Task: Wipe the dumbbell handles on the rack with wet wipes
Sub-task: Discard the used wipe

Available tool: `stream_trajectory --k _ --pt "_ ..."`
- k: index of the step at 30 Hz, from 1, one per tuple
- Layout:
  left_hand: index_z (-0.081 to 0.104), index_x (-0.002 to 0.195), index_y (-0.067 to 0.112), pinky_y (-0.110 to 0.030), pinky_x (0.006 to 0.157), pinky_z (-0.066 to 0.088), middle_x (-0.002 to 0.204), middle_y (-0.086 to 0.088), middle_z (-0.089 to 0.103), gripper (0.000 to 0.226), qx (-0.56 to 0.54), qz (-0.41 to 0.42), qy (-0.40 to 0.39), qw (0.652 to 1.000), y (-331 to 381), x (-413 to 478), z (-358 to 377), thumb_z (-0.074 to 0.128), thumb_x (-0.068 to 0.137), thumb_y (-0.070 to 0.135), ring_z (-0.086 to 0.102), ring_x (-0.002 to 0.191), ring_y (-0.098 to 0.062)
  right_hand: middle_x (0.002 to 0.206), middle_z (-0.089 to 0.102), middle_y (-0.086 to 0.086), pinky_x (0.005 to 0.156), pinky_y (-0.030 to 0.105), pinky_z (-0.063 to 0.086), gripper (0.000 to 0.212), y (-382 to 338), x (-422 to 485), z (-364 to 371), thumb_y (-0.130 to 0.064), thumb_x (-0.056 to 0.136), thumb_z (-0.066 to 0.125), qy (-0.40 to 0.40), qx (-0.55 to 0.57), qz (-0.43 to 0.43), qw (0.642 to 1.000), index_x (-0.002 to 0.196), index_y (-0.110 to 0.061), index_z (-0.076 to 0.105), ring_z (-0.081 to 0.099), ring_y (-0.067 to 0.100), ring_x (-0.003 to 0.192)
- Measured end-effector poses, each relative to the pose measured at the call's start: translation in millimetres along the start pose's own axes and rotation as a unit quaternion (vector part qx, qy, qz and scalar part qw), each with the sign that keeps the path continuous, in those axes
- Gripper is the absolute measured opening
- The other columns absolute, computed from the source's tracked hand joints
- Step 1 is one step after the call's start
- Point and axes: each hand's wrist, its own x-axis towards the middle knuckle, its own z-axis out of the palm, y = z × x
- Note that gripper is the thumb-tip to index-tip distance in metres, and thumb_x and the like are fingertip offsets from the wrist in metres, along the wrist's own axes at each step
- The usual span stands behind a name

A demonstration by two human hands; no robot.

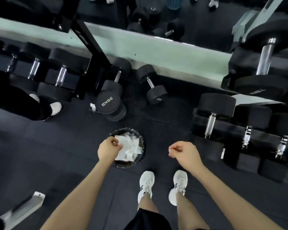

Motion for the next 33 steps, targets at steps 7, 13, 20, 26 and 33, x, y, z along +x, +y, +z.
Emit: stream_trajectory --k 7,13,20,26,33 --pt "0.063 0.099 0.018 -0.028 0.067 0.043 0.090 0.005 0.065 0.020 -0.013 -0.033 -0.002 0.999 -40.7 15.9 6.5 0.066 0.079 0.019 0.060 0.080 -0.018 0.066 0.071 -0.005 0.081 0.038 0.054 0.027 7.8 7.6 25.4 -0.011 0.081 0.062 -0.022 -0.044 0.014 0.999 0.063 -0.031 0.062 0.069 0.014 0.073" --pt "0.065 0.101 0.018 -0.028 0.071 0.044 0.097 0.003 0.068 0.019 0.006 0.025 -0.016 1.000 -27.8 7.9 1.9 0.066 0.082 0.023 0.059 0.084 -0.015 0.071 0.073 0.000 0.084 0.040 0.054 0.023 8.0 -2.8 15.6 -0.011 0.084 0.060 0.002 0.016 0.019 1.000 0.067 -0.026 0.064 0.069 0.016 0.076" --pt "0.066 0.093 0.020 -0.030 0.074 0.047 0.087 0.007 0.067 0.012 0.017 0.211 -0.075 0.975 92.6 -45.7 32.8 0.061 0.088 0.030 0.061 0.086 -0.014 0.072 0.072 0.002 0.084 0.036 0.055 0.017 42.8 -40.7 -56.8 -0.012 0.087 0.061 0.063 0.092 0.023 0.993 0.073 -0.020 0.066 0.070 0.015 0.075" --pt "0.068 0.089 0.021 -0.028 0.074 0.048 0.085 0.007 0.069 0.014 0.068 0.407 -0.166 0.896 233.1 -153.5 114.1 0.059 0.090 0.032 0.061 0.082 -0.010 0.073 0.073 0.000 0.077 0.024 0.053 0.014 122.7 -105.3 -155.7 -0.017 0.088 0.059 0.173 0.177 0.063 0.967 0.076 -0.018 0.066 0.068 0.010 0.073" --pt "0.064 0.074 0.022 -0.031 0.076 0.049 0.072 0.006 0.069 0.018 0.110 0.537 -0.266 0.793 342.0 -325.8 265.5 0.059 0.090 0.027 0.064 0.070 -0.011 0.078 0.074 0.004 0.077 0.022 0.051 0.014 284.4 -212.9 -272.3 -0.017 0.090 0.058 0.301 0.227 0.131 0.917 0.086 -0.009 0.070 0.070 0.012 0.078"
